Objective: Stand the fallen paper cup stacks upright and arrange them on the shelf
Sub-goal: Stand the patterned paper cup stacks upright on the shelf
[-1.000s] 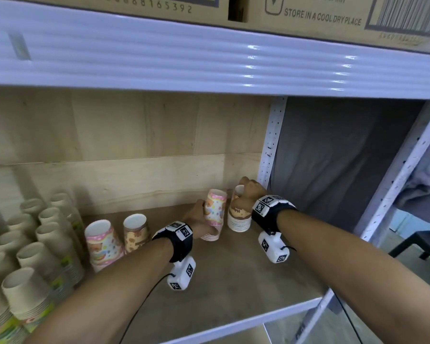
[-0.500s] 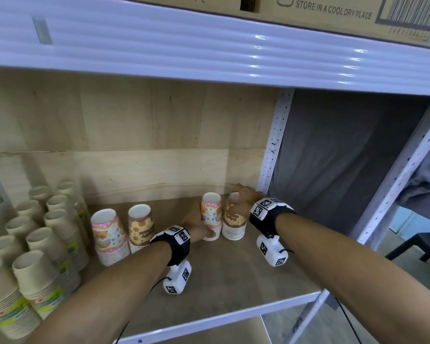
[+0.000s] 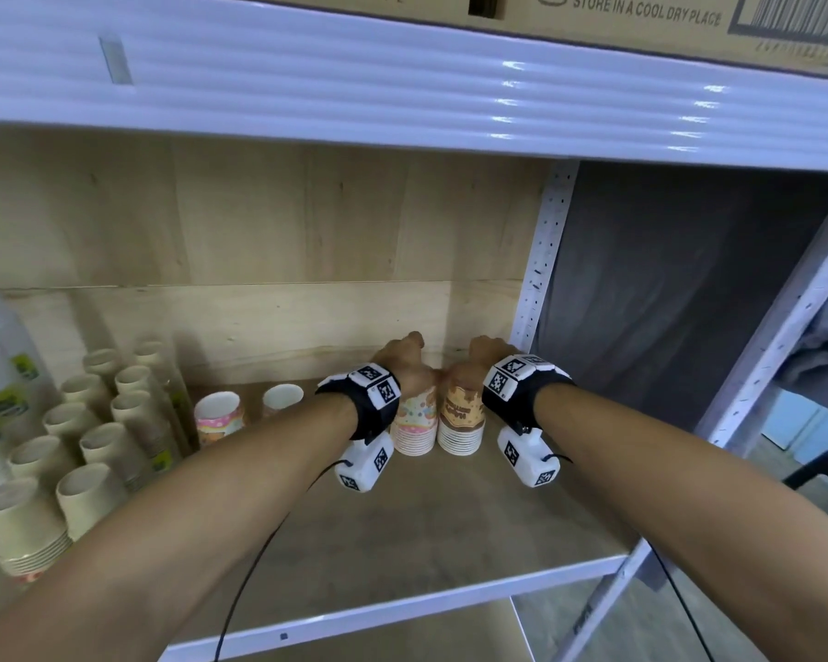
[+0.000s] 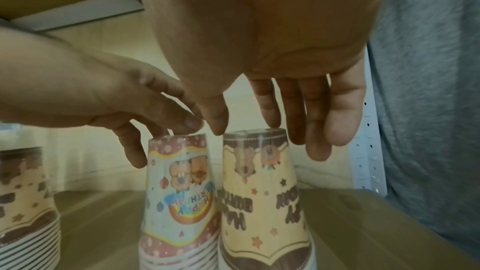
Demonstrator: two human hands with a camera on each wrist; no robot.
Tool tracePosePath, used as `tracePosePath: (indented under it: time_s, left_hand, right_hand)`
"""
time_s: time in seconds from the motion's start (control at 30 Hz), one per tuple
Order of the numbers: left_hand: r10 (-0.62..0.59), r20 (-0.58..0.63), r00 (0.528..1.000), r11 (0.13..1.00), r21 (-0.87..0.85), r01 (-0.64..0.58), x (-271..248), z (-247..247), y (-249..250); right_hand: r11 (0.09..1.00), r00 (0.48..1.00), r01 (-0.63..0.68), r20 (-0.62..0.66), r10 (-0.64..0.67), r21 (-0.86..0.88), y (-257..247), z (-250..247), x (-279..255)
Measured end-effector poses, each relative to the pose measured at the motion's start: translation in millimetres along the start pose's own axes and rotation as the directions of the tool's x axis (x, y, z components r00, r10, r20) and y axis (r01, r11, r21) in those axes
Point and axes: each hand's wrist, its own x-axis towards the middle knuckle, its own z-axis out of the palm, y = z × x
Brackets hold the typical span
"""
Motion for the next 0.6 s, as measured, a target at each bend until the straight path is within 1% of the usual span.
tracePosePath:
  time_s: [0.1,0.2,0.3,0.43,0.6]
  left_hand:
    - [-0.046,0.025,0.999,0.995,0.094,0.043,1.7,-1.5,9.7]
    - [-0.049,0.037,0.998,0.992,0.122,0.044,3.8,-0.4,13.5]
    - [-0.061,0.045,0.997,0.990,0.131,0.054,8.7,0.9,11.8]
    - [-0.070,0.034,0.997,0.987,0.146,0.064,13.4,-0.5,12.0]
    - [-0.070,0.035,0.997,0.992,0.112,0.066,27.4,-8.9,10.2]
  right_hand:
    - [1.000,0.999,0.011,-0.044,-0.012,-0.014,-1.1,5.1,4.7]
    - [1.000,0.999,0.017,-0.031,-0.017,-0.017,-1.5,8.7,8.7]
    - [1.000,0.995,0.019,-0.094,-0.020,-0.009,-0.1,11.9,11.9]
    - [0.998,0.998,0.056,-0.006,-0.056,0.025,4.4,4.3,17.9]
    - [0.996,0.996,0.085,0.023,-0.086,0.039,7.4,-8.2,32.2]
